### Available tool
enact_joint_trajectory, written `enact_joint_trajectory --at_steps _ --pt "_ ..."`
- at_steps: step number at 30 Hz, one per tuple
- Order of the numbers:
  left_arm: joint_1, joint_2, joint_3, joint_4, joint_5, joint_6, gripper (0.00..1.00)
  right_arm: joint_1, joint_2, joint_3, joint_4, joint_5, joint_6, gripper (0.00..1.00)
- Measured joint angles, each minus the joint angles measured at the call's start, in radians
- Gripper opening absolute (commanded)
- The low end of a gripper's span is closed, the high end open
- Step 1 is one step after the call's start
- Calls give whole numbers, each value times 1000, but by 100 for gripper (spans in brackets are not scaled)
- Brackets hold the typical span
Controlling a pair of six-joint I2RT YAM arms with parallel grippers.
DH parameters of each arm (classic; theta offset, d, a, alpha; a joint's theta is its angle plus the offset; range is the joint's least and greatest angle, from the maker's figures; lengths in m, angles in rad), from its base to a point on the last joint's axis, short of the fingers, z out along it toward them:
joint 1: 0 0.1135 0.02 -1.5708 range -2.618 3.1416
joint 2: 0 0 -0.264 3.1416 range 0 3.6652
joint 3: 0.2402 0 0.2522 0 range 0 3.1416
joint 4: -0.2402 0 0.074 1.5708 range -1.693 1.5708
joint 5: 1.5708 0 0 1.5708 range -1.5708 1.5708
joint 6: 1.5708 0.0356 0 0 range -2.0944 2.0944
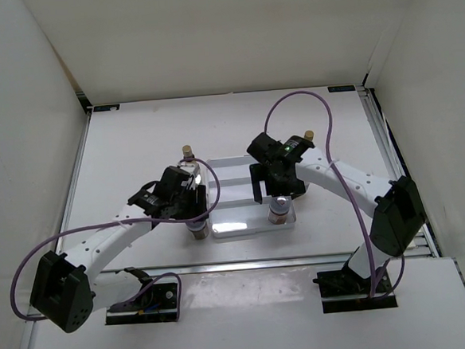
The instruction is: Organize the condiment bottles
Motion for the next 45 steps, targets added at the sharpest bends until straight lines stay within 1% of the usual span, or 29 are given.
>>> enact_joint_trajectory --at_steps 1,2,5,6,9,14,19,28,34,40,45 --pt "-4 5 6 -5 -2 0 55 0 2 0 0 0 0 100" --pt "-8 10 12 -11 -3 2 45 0 4 0 0 0 0 100" --pt "-13 11 19 -27 -3 -1 31 0 7 -2 0 5 1 100" --pt "-13 8 22 -40 -3 -3 23 0 7 -3 0 6 2 100" --pt "-15 -11 35 -93 -7 -5 11 0 7 -13 3 7 4 100" --pt "-17 -47 125 -187 -43 -3 11 0 7 -22 0 7 5 100" --pt "-17 -52 230 -222 -61 11 11 0 7 -31 1 8 5 100" --pt "-32 -44 296 -279 -50 16 11 0 7 -35 1 11 12 100" --pt "-70 18 367 -267 -9 15 11 0 7 -48 1 19 21 100" --pt "-115 90 370 -232 21 16 11 0 7 -48 -1 25 28 100" --pt "-120 155 369 -182 37 20 11 0 -13 -61 -4 32 33 100"
